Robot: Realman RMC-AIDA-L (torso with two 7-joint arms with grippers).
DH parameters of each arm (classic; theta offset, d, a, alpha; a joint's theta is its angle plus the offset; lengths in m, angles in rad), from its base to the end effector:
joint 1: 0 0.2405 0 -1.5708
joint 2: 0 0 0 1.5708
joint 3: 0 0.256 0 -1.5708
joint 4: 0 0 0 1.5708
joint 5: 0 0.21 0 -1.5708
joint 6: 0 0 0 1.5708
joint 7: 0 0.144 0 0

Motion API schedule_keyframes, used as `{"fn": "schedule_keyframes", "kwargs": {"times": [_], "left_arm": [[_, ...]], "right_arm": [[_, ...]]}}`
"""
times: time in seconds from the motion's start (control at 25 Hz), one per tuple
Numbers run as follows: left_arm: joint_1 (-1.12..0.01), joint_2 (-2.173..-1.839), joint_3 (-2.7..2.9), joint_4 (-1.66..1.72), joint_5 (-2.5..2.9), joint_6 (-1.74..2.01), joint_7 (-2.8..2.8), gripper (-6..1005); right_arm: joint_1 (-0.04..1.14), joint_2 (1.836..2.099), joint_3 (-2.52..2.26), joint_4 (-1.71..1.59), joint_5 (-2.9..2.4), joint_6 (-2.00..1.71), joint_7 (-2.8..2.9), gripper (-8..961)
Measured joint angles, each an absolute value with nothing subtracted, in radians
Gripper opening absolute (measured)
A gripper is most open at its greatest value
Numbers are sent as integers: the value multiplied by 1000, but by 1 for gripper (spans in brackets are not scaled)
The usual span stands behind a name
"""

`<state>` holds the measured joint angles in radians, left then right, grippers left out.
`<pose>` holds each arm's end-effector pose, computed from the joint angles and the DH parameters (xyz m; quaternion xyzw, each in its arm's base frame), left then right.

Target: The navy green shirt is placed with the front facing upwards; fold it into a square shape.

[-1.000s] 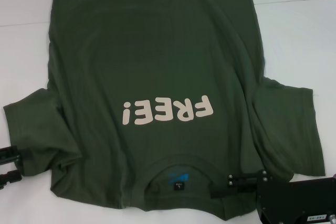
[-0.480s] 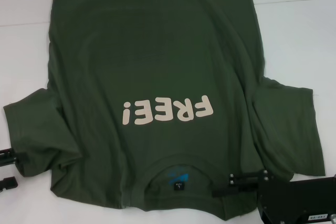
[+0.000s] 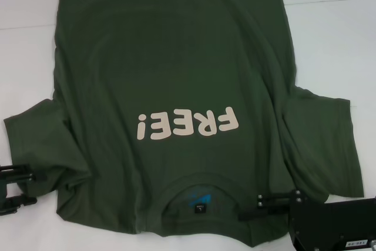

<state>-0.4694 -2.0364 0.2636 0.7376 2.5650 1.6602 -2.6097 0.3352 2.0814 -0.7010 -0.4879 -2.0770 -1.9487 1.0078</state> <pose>-0.3541 0.2770 0.0432 -0.5715 -0.8002 -0.1682 0.0694 0.2882 0.2062 -0.0223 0.9333 -0.1414 -0.3293 0.0223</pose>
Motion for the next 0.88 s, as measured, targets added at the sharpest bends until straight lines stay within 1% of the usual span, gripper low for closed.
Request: {"fn": "schedule_keyframes", "kwargs": {"times": [0.04, 0.28, 0.88], "left_arm": [[-471, -2036, 264, 733, 2565, 1656, -2611, 751], [-475, -2034, 264, 712, 2566, 1626, -2612, 637], [-496, -2037, 367, 702, 2568, 1602, -2607, 562]], "right_arm": [[334, 2081, -701, -488, -2077, -1949, 1008, 698], [329, 2079, -701, -488, -2074, -1950, 1008, 701], [330, 2078, -700, -488, -2072, -1953, 1008, 700]]}}
